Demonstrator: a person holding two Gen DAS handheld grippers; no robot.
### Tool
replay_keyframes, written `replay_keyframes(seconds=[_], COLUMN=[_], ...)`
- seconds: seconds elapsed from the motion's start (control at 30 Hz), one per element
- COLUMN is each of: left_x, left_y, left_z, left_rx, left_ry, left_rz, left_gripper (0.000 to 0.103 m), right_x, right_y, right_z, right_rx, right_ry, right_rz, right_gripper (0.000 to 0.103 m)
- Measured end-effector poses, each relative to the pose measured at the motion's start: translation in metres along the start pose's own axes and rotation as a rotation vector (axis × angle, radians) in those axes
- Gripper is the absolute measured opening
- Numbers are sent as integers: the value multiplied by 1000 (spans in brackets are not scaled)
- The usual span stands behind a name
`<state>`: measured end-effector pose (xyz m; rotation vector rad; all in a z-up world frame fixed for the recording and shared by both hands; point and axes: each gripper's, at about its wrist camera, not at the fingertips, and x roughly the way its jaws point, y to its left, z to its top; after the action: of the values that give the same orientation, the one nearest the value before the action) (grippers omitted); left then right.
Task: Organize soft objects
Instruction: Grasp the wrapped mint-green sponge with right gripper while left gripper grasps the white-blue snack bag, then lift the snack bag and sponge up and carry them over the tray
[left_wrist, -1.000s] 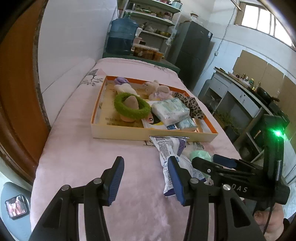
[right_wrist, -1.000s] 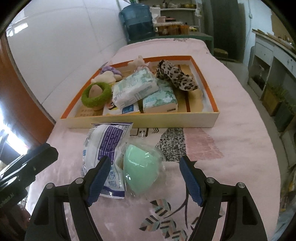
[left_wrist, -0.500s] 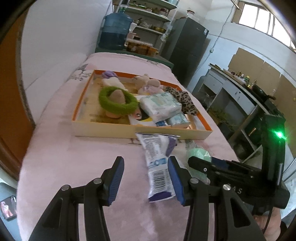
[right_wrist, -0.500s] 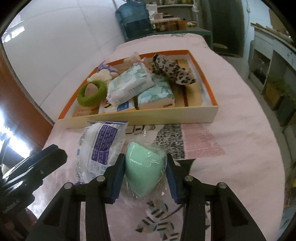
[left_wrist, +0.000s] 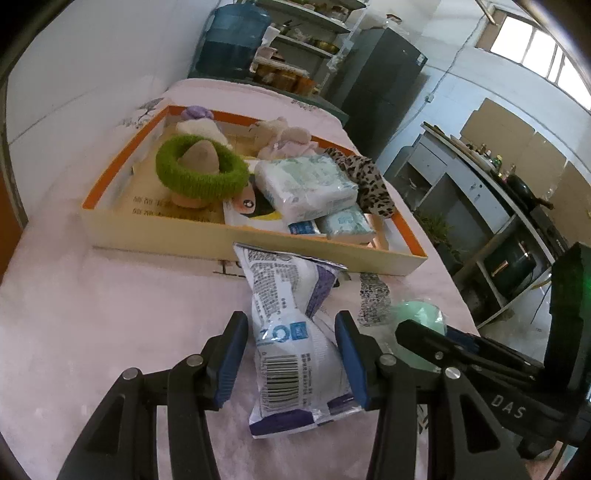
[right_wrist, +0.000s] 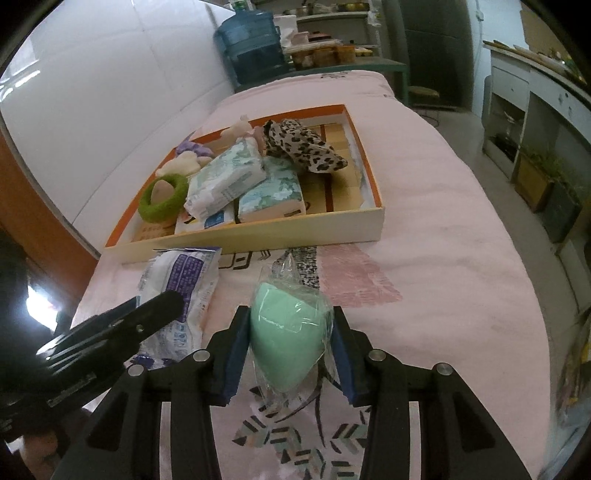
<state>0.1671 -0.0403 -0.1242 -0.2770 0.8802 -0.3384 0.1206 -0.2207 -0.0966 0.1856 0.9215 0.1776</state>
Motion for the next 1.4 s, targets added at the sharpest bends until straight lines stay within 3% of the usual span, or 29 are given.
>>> replay_keyframes(seconds=[0.3, 0.4, 0.53, 1.4], left_x=[11, 11, 9, -44], left_y=[2, 3, 3, -5], left_z=[-1, -1, -4, 7], left_rx=[-7, -17, -8, 35], left_ry=[11, 2, 2, -99], left_rz=[-9, -26, -45, -29], left_gripper=[52, 35, 30, 28], right_x=[3, 3, 3, -15], right_y=[1, 1, 1, 23], right_z=[-2, -3, -3, 8], right_rx=[-4, -2, 1, -51], right_ry=[3, 2, 3, -36], right_rz=[21, 25, 25, 24], right_gripper=[43, 43, 43, 43])
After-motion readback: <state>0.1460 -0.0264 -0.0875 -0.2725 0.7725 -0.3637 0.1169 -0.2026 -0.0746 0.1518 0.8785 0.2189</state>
